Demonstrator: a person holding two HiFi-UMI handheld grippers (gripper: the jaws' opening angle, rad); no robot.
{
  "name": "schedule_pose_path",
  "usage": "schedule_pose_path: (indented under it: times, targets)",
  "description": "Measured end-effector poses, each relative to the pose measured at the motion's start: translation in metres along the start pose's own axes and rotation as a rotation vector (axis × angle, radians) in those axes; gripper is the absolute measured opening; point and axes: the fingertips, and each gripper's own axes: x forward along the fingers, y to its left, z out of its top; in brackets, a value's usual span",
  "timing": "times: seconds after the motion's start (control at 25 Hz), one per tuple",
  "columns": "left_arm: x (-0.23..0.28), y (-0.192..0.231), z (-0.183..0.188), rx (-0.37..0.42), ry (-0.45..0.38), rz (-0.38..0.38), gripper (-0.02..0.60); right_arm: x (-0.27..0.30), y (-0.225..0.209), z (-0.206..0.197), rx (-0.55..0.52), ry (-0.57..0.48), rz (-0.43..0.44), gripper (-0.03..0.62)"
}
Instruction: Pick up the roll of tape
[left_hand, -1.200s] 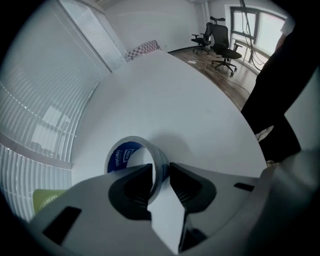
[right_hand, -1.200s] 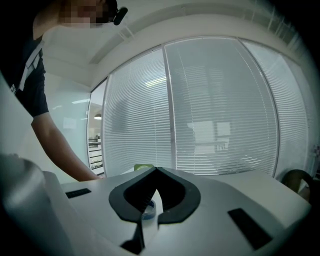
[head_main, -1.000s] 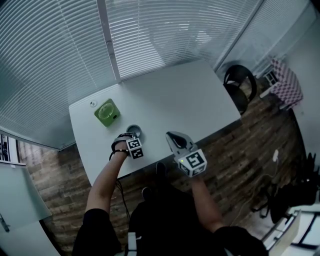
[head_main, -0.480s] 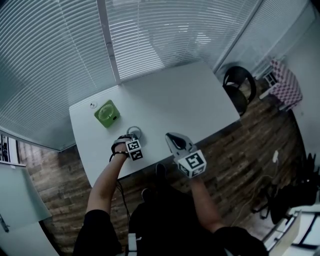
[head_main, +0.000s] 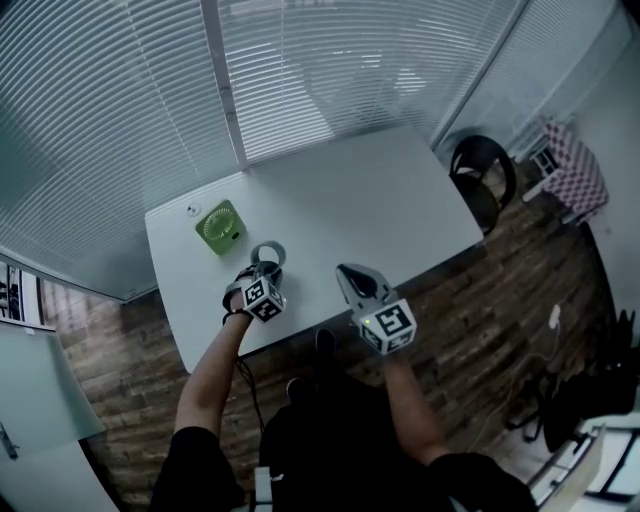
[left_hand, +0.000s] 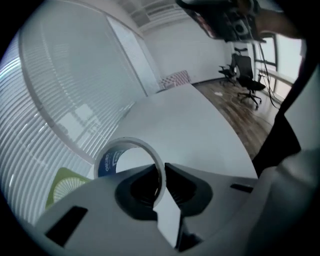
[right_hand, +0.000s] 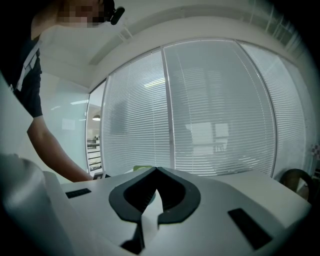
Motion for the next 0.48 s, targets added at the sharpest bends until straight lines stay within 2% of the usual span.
schedule_pose_path:
  times: [0.12,0.28,0.48]
  targets:
    - [-0.018,0.012,0.010,-0.115,-0.095,0.063,0.040,0.000,0.000,0.000,0.005,-0.003,-0.008,0.006]
    - [-0.041,0.021,0.012,-0.247,-0.180,0.127,0.040,0.000,0.005,0.002,0.003,0.002,-0.001,0.006]
    - [-0.076,0.033,0.016,-0.370,-0.300,0.199,0.040,0.000,0.001,0.000,-0.014,-0.005,-0.018,0.006]
